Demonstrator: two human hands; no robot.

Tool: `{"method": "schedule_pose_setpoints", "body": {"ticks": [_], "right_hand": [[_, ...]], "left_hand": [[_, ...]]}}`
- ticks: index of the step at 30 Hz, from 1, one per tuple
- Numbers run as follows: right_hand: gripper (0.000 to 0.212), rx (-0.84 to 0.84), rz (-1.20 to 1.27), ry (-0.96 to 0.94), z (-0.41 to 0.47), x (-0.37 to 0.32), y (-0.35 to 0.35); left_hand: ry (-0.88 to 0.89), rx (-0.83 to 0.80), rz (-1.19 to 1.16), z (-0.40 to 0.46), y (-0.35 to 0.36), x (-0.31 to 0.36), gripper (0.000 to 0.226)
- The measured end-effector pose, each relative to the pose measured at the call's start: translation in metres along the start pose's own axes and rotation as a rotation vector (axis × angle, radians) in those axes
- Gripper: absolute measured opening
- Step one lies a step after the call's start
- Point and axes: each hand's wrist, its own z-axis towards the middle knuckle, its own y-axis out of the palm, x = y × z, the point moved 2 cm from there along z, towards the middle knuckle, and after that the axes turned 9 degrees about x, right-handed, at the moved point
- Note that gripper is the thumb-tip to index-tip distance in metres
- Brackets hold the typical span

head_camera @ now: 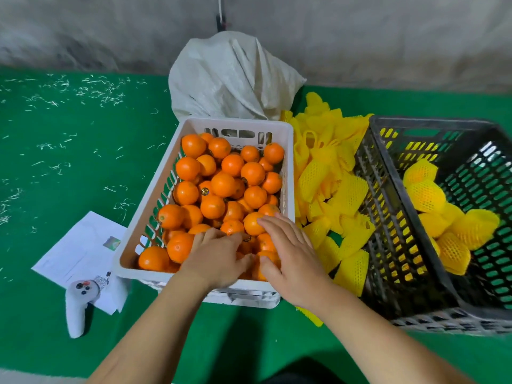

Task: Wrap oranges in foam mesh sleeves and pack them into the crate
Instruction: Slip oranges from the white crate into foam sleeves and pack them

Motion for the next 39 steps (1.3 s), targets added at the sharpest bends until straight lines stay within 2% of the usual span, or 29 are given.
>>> {"method": "schedule_pose_setpoints", "body": {"ticks": [3,5,7,10,12,14,18,20,23,25,26,29,30,33,35,37,39], "right_hand": [[0.065,-0.047,0.076,0.122,-0.022,0.008,-0.002],[0.062,-0.058,0.152,0.201,-0.036,0.014,-0.005],[0.068,-0.035,0.218,0.316,-0.05,0.021,-0.007],[0.086,0.008,0.253,0.428,-0.061,0.033,-0.008],[0.088,0.003,0.235,0.446,-0.063,0.038,-0.01],[0.084,0.014,0.223,0.443,-0.063,0.043,-0.011],[0.074,0.062,0.224,0.5,-0.072,0.057,-0.004],[0.084,0.033,0.109,0.585,-0.084,0.069,0.001],[0.112,-0.094,-0.179,0.652,-0.107,0.085,0.01],[0.116,-0.223,-0.341,0.624,-0.121,0.093,0.019],[0.107,-0.27,-0.387,0.6,-0.126,0.097,0.022],[0.059,-0.305,-0.421,0.567,-0.126,0.107,0.019],[0.056,-0.304,-0.406,0.573,-0.125,0.108,0.018],[0.071,-0.332,-0.431,0.582,-0.125,0.102,0.02],[0.052,-0.332,-0.485,0.538,-0.13,0.095,0.026],[0.023,-0.209,-0.4,0.577,-0.13,0.091,0.025],[0.011,0.062,-0.14,0.735,-0.121,0.086,0.013]], "left_hand": [[-0.122,-0.041,0.111,-0.003,-0.002,0.007,0.046],[-0.185,-0.193,0.076,-0.001,-0.005,0.009,0.049],[-0.155,-0.335,0.035,0.004,-0.009,0.013,0.055],[-0.102,-0.368,0.022,0.011,-0.019,0.02,0.046],[-0.084,-0.305,0.025,0.011,-0.021,0.023,0.042],[-0.103,-0.19,-0.054,0.007,-0.02,0.02,0.048],[-0.146,0.157,-0.455,-0.001,-0.019,0.015,0.06],[-0.11,0.328,-0.721,-0.005,-0.015,0.03,0.063],[-0.052,0.342,-1.094,-0.016,-0.006,0.068,0.062],[0.014,0.298,-1.179,-0.02,0.0,0.089,0.057],[0.053,0.288,-1.175,-0.021,0.002,0.096,0.057],[0.131,0.332,-1.114,-0.017,0.003,0.108,0.06],[0.134,0.354,-1.098,-0.015,0.004,0.11,0.061],[0.1,0.402,-1.106,-0.013,0.005,0.116,0.062],[0.058,0.417,-1.143,-0.012,0.005,0.117,0.059],[0.045,0.414,-1.18,-0.011,0.004,0.115,0.056],[0.056,0.389,-1.209,-0.011,0.003,0.114,0.055]]}}
